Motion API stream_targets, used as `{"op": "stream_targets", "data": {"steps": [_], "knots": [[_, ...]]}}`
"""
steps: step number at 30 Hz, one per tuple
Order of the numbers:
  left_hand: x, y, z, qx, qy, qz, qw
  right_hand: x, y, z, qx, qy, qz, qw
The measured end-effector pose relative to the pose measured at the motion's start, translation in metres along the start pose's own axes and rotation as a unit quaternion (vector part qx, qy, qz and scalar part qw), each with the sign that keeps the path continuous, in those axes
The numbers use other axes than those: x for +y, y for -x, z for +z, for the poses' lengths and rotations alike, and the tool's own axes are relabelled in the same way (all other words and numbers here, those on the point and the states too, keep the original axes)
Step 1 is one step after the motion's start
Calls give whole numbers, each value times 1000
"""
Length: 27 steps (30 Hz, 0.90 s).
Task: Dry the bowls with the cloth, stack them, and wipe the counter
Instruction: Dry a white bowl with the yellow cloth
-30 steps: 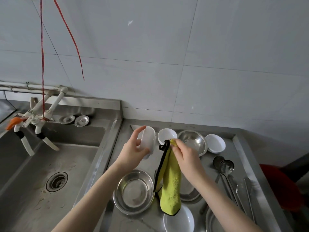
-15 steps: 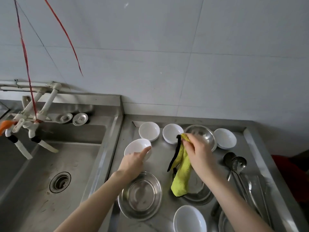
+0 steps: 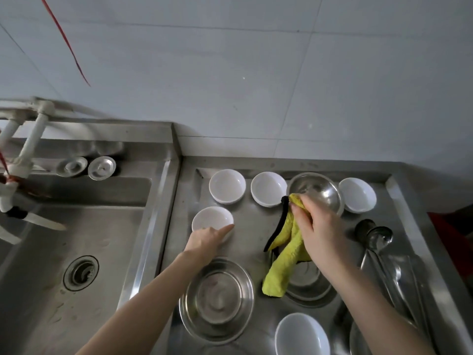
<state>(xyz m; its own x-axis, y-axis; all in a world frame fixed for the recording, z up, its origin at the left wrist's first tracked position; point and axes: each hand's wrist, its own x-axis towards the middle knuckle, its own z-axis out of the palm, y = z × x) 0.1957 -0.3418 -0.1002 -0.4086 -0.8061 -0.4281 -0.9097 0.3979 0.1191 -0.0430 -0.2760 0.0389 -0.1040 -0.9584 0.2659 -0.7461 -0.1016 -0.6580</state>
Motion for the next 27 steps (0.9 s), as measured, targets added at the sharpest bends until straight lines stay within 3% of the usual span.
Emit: {"op": "stream_targets", "data": {"steps": [5,14,17,22,27], "knots": [[-1,-11,2,0,43,0,999,-5,-2,7,-27,-2,9,1000],[-19,-13,11,-33,248,-29,968,8,-14,27,-49,0,3,999],[-26,-23,-4,40,322,-70,943,13,-19,33,-44,3,-1,999],[-34,-50,-36,144,298,-99,939,20,-33,44,-32,3,-21,999],[-31,-89,-43,98,269,-140,948,30,-52,58,-37,4,-20,999]]}}
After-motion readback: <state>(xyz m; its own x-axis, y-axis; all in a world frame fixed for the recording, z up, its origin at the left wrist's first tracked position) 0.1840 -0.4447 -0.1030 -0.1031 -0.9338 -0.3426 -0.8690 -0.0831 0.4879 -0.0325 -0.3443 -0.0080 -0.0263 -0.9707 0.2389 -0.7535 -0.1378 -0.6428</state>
